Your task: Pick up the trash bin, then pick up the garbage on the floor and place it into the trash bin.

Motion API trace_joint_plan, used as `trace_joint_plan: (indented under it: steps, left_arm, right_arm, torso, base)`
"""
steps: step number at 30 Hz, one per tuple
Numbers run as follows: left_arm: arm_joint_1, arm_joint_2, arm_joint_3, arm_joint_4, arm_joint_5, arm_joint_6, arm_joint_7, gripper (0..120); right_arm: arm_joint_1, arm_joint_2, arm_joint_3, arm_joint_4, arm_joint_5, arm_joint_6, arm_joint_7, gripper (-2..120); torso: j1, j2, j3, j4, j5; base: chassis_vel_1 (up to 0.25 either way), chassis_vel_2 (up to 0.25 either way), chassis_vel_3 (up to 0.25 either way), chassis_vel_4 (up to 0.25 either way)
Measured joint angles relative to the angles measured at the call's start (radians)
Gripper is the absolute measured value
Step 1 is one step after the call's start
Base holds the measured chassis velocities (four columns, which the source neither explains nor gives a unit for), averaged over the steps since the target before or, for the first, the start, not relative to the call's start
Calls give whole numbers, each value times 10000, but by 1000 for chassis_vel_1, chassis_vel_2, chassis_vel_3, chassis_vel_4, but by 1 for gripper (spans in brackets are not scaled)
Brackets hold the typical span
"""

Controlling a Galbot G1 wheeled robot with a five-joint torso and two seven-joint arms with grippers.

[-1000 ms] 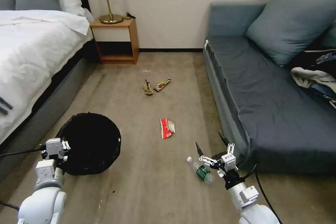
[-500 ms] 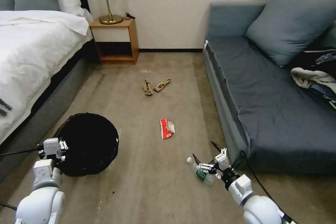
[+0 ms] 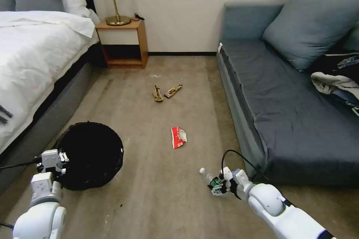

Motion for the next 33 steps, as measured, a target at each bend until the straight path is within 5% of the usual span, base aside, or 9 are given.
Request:
trace_joint_plan:
  steps: [9,25,33]
  left_arm:
    - [-78,-43,21,-76,26,31,-4,8]
    - [-148,-19,119,95,33,2,-13,8]
    - [-162,-89,333,159,81,-14,-13,8]
  right_arm:
    - [117,517,68,-758,-1028,-161,-82,100]
    - [41,827,99,-973,-2074,-301,168,45]
    - [-179,620,-51,-33,-2617,1357,204,25]
  torso:
    - [0,0,0,-1,0]
    - [0,0,0,-1,0]
    - [0,0,-1,-3,0]
  base:
    - [0,0,0,0]
    - [0,0,0,0]
    - [0,0,0,0]
